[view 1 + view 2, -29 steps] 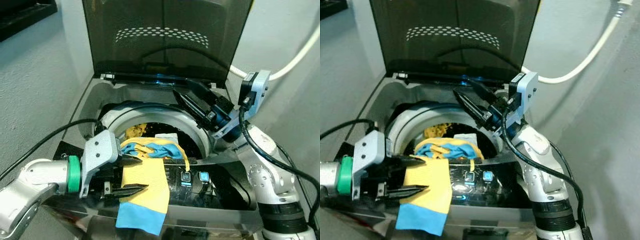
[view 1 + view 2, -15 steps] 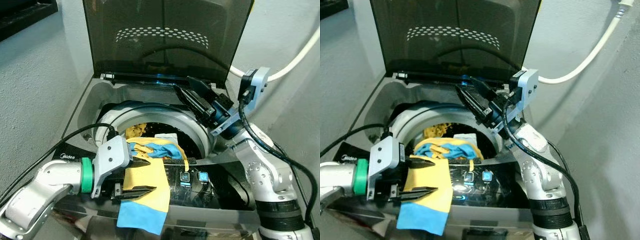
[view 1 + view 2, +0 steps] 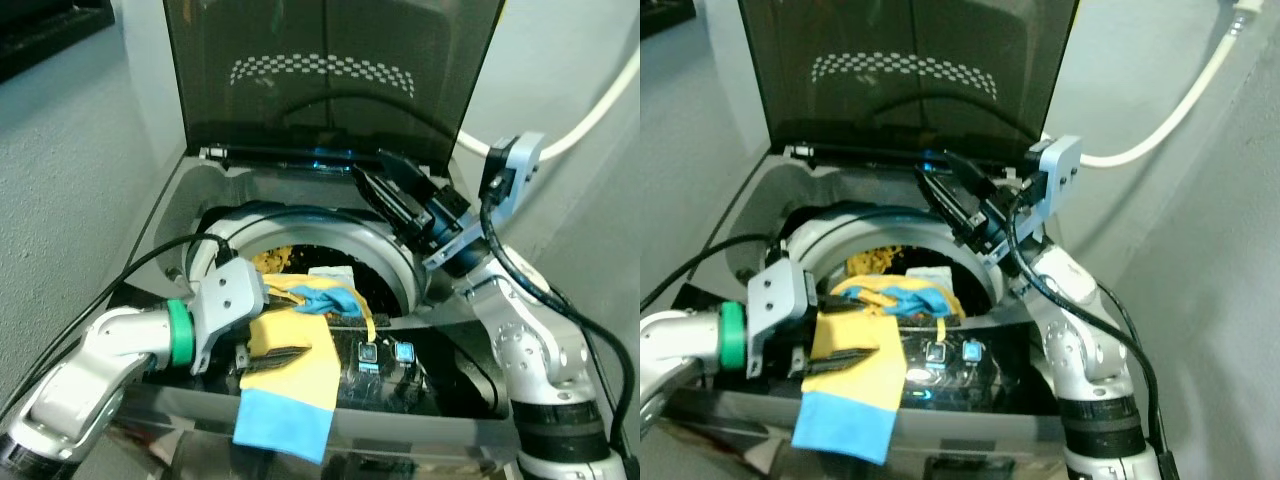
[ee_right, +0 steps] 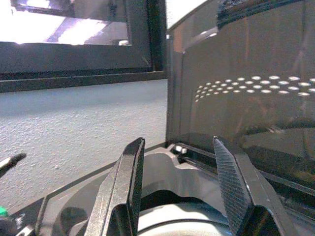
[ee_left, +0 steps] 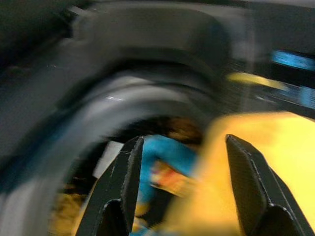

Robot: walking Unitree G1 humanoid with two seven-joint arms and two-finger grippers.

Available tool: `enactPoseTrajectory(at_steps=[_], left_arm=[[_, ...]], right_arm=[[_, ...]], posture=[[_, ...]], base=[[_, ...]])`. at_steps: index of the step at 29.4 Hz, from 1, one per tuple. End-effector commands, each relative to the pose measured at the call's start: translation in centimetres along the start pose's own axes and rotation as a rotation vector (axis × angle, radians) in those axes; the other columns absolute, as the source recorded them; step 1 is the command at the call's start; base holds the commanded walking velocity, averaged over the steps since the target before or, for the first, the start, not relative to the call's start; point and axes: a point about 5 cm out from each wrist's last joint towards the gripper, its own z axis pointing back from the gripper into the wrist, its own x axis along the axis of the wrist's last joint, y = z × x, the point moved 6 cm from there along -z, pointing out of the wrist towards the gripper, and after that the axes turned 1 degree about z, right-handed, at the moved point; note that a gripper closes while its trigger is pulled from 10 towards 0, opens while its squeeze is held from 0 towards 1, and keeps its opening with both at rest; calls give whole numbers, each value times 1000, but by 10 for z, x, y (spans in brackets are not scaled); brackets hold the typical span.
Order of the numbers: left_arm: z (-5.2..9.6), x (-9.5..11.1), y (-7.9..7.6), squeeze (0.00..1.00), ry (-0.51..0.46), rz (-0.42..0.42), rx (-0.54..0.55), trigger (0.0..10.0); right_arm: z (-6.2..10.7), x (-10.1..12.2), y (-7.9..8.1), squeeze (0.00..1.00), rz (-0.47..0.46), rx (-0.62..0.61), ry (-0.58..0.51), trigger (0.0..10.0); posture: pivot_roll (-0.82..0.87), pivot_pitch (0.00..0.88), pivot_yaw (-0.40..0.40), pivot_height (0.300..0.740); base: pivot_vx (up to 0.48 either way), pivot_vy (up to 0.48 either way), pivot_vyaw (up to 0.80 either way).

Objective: Clothes washing

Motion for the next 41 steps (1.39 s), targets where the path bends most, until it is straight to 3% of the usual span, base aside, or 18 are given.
enactPoseTrajectory(at_steps=[1,2,3,7,9,10,12,15,17,20,23,25,27,30,32,37,38,41], left_arm=[[-2,3,21,0,-15,-43,116,431],[-5,11,42,0,-48,-63,220,10000],[-5,11,42,0,-48,-63,220,10000],[9,45,128,0,-156,-135,623,10000],[9,45,128,0,-156,-135,623,10000],[15,52,142,0,-171,-142,678,10000],[18,60,148,0,-193,-147,690,10000],[18,65,148,0,-207,-148,680,10000],[8,85,115,0,-293,-132,503,10000],[6,89,108,0,-308,-132,473,10000],[10,92,102,0,-319,-242,641,10000],[10,92,102,0,-319,-242,641,10000],[18,94,103,0,-346,-246,783,10000],[30,94,108,0,-356,-236,924,10000],[30,94,108,0,-356,-236,924,10000],[52,83,114,0,-274,-243,1088,10000],[62,73,116,0,-209,-250,1151,10000],[64,69,116,0,-186,-246,1160,10000]], right_arm=[[-2,1,3,0,-1,9,-1,10000],[-2,1,3,0,-3,10,-3,10000],[-2,1,3,0,-3,10,-3,10000],[-6,0,6,0,-6,16,-6,10000],[-6,0,6,0,-6,16,-6,10000],[-6,0,7,0,-6,16,-5,10000],[-5,0,8,0,-4,15,-4,10000],[-5,-1,8,0,-3,13,-2,10000],[2,-12,13,0,58,49,65,10000],[4,-15,15,0,71,59,81,10000],[23,-37,48,0,83,282,213,10000],[23,-37,48,0,83,282,213,10000],[35,-56,70,0,78,417,301,10000],[40,-79,84,0,86,496,372,10000],[40,-79,84,0,86,496,372,10000],[22,-109,92,0,95,496,403,10000],[16,-125,106,0,105,547,431,10000],[18,-134,114,0,124,589,457,10000]], posture=[[97,3,-5,720],[97,2,-7,720],[97,2,-7,720],[87,0,-3,720],[87,0,-3,720],[81,0,1,720],[78,0,3,720],[78,0,3,720],[69,0,12,720],[69,0,12,720],[71,0,21,720],[71,0,21,720],[86,0,11,720],[92,1,8,720],[92,1,8,720],[147,13,-27,720],[166,19,-38,720],[173,22,-44,720]], base=[[0,0,0],[0,0,0],[0,0,0],[0,0,0],[0,0,0],[0,0,0],[0,0,0],[0,0,0],[0,0,0],[0,0,0],[0,0,0],[0,0,0],[0,0,0],[0,0,0],[0,0,0],[0,0,0],[0,0,0],[0,0,0]])
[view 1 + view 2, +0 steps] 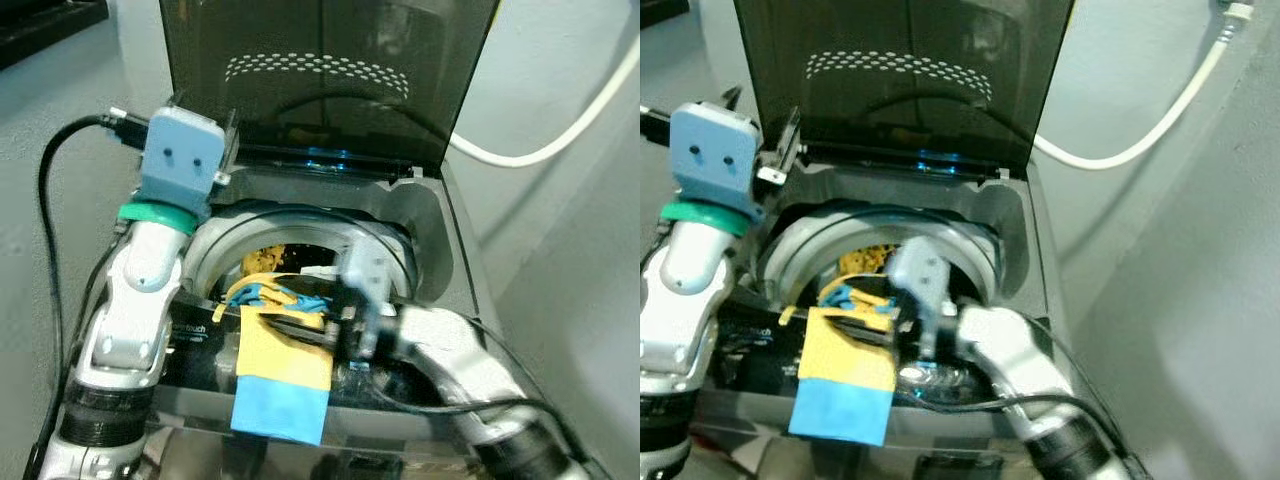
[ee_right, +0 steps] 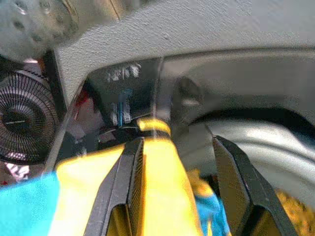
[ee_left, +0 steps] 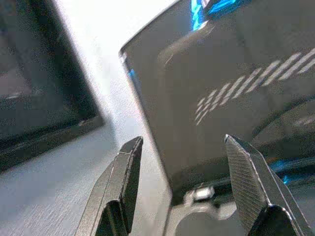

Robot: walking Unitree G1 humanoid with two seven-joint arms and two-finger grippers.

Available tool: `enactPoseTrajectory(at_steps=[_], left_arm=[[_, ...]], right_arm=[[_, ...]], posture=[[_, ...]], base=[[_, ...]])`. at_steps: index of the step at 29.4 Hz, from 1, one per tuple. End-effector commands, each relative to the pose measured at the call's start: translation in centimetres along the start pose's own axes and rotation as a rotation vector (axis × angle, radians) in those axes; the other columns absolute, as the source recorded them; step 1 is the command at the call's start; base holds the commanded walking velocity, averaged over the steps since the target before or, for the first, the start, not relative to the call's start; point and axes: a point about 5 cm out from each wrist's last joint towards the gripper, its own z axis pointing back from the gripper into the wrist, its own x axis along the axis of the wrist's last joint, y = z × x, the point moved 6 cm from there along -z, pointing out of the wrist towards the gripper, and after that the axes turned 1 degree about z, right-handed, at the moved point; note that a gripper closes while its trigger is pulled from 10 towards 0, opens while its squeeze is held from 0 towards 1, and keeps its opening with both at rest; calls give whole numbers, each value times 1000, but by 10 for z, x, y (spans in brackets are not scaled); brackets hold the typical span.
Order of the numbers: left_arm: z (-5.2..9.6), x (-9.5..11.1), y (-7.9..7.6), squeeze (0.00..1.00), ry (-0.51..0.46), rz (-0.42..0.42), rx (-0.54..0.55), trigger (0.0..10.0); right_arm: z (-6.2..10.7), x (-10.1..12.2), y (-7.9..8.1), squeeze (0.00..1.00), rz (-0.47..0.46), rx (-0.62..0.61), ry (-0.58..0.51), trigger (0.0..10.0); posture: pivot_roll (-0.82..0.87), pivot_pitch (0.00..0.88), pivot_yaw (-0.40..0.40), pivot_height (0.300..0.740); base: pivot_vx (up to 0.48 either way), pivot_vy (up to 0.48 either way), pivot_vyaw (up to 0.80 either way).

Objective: Clothes washing

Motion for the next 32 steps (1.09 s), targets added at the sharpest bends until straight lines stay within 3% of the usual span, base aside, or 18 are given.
enactPoseTrajectory(at_steps=[1,3,6,7,8,9,16,21,24,25,28,32], left_arm=[[2,1,3,0,2,-13,19,10000],[6,-2,0,0,23,-14,11,10000],[10,-3,-4,0,28,-10,0,10000],[11,-3,-6,0,32,-5,-5,10000],[11,-3,-6,0,32,-5,-5,10000],[13,-3,-8,0,38,-2,-7,10000],[12,-5,-12,0,51,5,-16,10000],[10,-4,-19,0,53,14,-34,10000],[10,-3,-23,0,51,25,-45,10000],[10,-3,-23,0,51,25,-45,10000],[11,-3,-24,0,57,27,-46,10000],[11,-3,-24,0,58,26,-46,10000]], right_arm=[[0,-18,7,0,-22,25,63,10000],[-5,-35,12,0,34,48,141,10000],[-5,-46,7,0,52,10,183,10000],[-3,-48,4,0,46,-6,190,4706],[-3,-48,4,0,46,-6,190,4706],[0,-51,0,0,31,-30,192,0],[4,-48,-6,0,16,-58,164,0],[5,-42,-19,0,21,-124,131,0],[7,-20,-58,0,31,-322,40,0],[7,-20,-58,0,31,-322,40,0],[12,0,-83,0,70,-417,-9,0],[18,11,-87,0,133,-394,-4,0]], posture=[[173,22,-44,720],[182,26,-54,720],[182,26,-54,720],[184,29,-57,720],[184,29,-57,720],[184,29,-57,720],[168,27,-47,720],[150,25,-36,720],[147,26,-34,720],[147,26,-34,720],[146,27,-37,720],[151,28,-40,720]], base=[[0,0,0],[0,0,0],[0,0,0],[0,0,0],[0,0,0],[0,0,0],[0,0,0],[0,0,0],[0,0,0],[0,0,0],[0,0,0],[0,0,0]])
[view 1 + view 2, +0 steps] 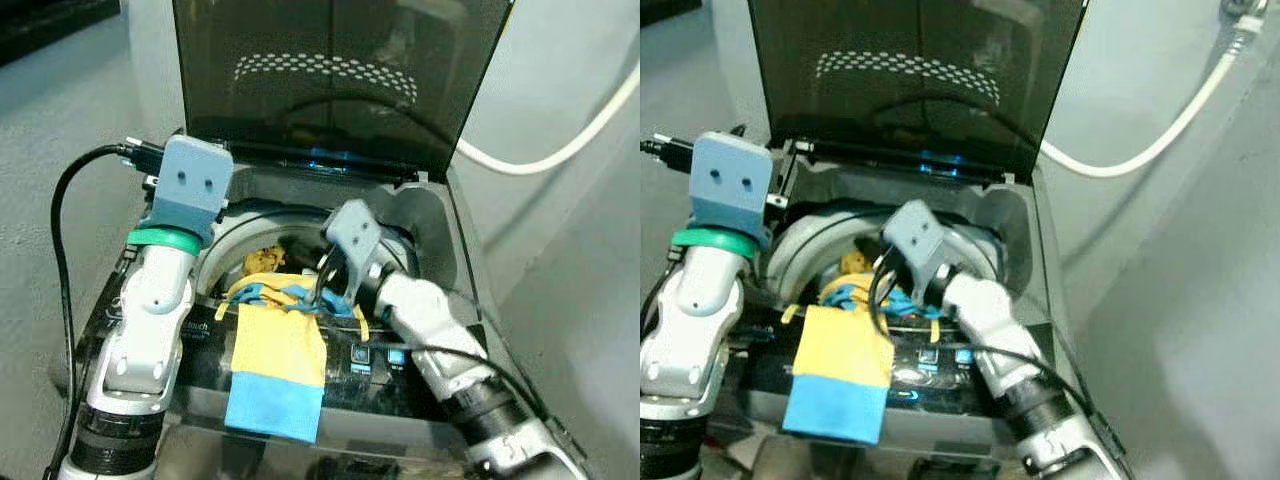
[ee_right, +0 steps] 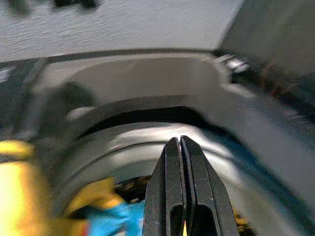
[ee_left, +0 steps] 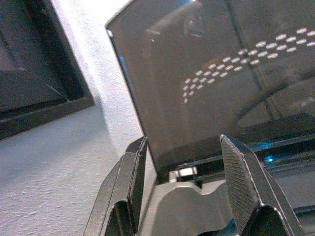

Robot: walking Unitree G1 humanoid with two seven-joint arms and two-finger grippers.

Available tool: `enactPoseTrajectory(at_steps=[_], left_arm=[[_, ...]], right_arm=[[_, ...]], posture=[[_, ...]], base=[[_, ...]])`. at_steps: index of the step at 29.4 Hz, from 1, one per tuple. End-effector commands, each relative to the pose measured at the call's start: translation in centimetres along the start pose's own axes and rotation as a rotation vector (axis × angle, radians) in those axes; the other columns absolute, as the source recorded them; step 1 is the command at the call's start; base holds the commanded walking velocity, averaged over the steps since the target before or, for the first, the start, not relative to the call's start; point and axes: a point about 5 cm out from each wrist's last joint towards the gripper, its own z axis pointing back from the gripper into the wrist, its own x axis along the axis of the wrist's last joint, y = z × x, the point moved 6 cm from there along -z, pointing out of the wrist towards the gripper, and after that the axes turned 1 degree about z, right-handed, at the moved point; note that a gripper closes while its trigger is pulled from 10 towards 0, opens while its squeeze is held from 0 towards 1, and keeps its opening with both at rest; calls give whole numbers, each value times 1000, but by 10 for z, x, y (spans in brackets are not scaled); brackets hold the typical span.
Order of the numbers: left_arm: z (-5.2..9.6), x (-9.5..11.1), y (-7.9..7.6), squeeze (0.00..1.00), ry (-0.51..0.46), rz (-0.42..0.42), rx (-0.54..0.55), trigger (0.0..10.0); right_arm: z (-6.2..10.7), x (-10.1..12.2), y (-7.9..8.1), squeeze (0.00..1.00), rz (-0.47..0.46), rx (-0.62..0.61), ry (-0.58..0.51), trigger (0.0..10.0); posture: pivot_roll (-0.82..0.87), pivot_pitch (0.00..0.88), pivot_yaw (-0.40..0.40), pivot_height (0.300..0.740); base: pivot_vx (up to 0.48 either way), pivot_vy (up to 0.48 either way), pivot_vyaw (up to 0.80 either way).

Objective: Clothes washing

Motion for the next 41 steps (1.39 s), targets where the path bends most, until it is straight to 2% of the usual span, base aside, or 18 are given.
enactPoseTrajectory(at_steps=[1,2,11,13,14,15,16,17,20,22,25,26,29,31,34,39,40,41], left_arm=[[0,0,-3,0,6,-3,-13,10000],[0,2,-4,0,1,-7,-25,10000],[5,6,-11,0,-38,-30,-145,10000],[17,9,-28,0,-30,23,-338,10000],[17,9,-28,0,-30,23,-338,10000],[33,8,-40,0,17,88,-533,10000],[38,7,-43,0,42,111,-587,10000],[38,7,-43,0,42,111,-587,10000],[56,11,-40,0,68,164,-746,10000],[78,22,-30,0,88,217,-918,10000],[86,25,-28,0,99,235,-973,10000],[97,25,-27,0,121,241,-1035,10000],[110,22,-28,0,156,252,-1096,10000],[132,13,-40,0,210,258,-1195,10000],[140,13,-52,0,209,276,-1253,10000],[143,21,-58,0,197,291,-1302,10000],[144,24,-58,0,196,296,-1320,10000],[144,25,-57,0,197,297,-1328,10000]], right_arm=[[3,4,-3,0,34,13,-2,0],[13,11,-2,0,112,98,6,10000],[55,33,-3,0,220,301,33,10000],[72,39,9,0,238,407,53,10000],[72,39,9,0,238,407,53,10000],[84,38,26,0,238,511,77,10000],[86,37,30,0,236,530,82,10000],[86,37,30,0,236,530,82,10000],[89,31,42,0,212,576,95,10000],[91,19,56,0,172,616,110,10000],[92,16,60,0,157,630,116,10000],[92,11,64,0,144,637,126,10000],[90,4,67,0,131,637,138,10000],[84,-11,69,0,122,619,168,10000],[79,-20,68,0,124,601,192,10000],[78,-23,68,0,124,598,205,10000],[78,-25,68,0,126,592,210,8588],[76,-27,66,0,121,572,215,0]], posture=[[151,28,-40,720],[151,29,-42,720],[146,28,-44,720],[137,23,-33,720],[137,23,-33,720],[126,20,-26,720],[126,20,-26,720],[126,20,-26,720],[122,18,-25,720],[132,16,-31,720],[136,16,-32,720],[144,17,-33,720],[155,17,-40,720],[174,19,-56,720],[175,23,-59,720],[175,23,-59,720],[164,25,-50,720],[164,25,-50,720]], base=[[0,0,0],[0,0,0],[0,0,0],[0,0,0],[0,0,0],[0,0,0],[0,0,0],[0,0,0],[0,0,0],[0,0,0],[0,0,0],[0,0,0],[0,0,0],[0,0,0],[0,0,0],[0,0,0],[0,0,0],[0,0,0]])
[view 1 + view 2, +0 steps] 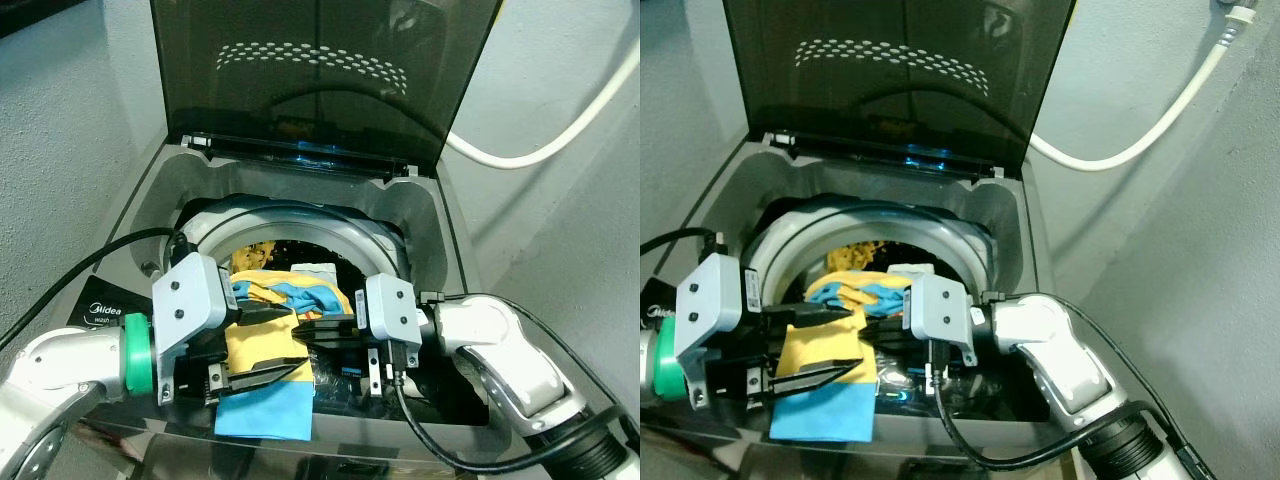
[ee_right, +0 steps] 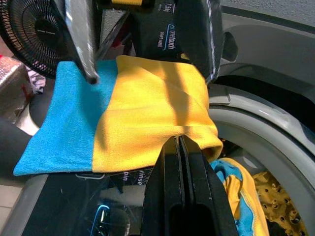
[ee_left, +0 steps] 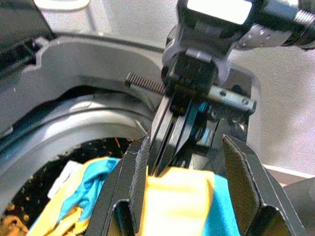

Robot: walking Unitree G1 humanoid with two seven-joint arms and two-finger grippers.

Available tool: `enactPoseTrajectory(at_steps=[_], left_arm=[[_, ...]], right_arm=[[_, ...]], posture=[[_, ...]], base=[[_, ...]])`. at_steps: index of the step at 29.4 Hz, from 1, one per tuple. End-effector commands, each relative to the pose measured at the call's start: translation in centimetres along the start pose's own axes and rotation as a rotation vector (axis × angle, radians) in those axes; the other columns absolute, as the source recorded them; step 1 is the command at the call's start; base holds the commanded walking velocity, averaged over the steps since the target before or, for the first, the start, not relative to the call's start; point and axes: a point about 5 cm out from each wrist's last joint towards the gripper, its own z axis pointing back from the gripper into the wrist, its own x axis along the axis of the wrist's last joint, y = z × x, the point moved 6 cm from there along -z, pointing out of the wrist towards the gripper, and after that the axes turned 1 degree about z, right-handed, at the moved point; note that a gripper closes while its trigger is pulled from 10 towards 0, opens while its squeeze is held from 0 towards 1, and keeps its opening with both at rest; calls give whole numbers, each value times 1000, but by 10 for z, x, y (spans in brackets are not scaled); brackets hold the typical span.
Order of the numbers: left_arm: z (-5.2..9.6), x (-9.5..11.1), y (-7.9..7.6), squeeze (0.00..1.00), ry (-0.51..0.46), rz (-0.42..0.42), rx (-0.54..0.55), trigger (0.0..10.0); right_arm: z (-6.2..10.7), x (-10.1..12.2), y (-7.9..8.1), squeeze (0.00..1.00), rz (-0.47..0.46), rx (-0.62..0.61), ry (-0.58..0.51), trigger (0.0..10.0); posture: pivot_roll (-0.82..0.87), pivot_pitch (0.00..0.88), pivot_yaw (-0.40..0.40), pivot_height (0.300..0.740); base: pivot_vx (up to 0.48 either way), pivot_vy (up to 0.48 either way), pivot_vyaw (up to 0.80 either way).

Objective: Clothes washing

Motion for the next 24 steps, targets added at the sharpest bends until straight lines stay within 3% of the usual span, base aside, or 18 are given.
enactPoseTrajectory(at_steps=[1,8,12,15,16,17,18,20,22,24], left_arm=[[0,2,-5,0,1,7,-34,10000],[0,2,-3,0,-1,11,-31,10000],[-2,-7,6,0,12,9,40,10000],[-3,-7,9,0,7,7,57,10000],[-5,-6,14,0,1,6,86,10000],[-5,-6,14,0,1,6,86,10000],[-7,-3,19,0,-17,7,116,10000],[-7,-3,19,0,-17,7,116,10000],[-7,-1,21,0,-23,5,129,10000],[-7,-1,22,0,-24,6,132,10000]], right_arm=[[-1,-24,5,0,-61,-4,80,0],[-2,-21,-4,0,-59,-49,64,0],[-5,-14,-35,0,-37,-194,25,0],[-5,-13,-42,0,-36,-231,19,0],[-6,-13,-56,0,-34,-304,20,0],[-6,-13,-56,0,-34,-304,20,0],[-3,-7,-90,0,-36,-492,-3,0],[-3,-7,-90,0,-36,-492,-3,0],[5,2,-116,0,-42,-635,-38,0],[8,5,-123,0,-49,-667,-52,0]], posture=[[164,25,-50,720],[155,30,-45,720],[146,32,-46,720],[146,32,-46,720],[147,32,-47,720],[147,32,-47,720],[149,32,-49,720],[149,32,-49,720],[151,32,-50,720],[151,32,-50,720]], base=[[0,0,0],[0,0,0],[0,0,0],[0,0,0],[0,0,0],[0,0,0],[0,0,0],[0,0,0],[0,0,0],[0,0,0]])
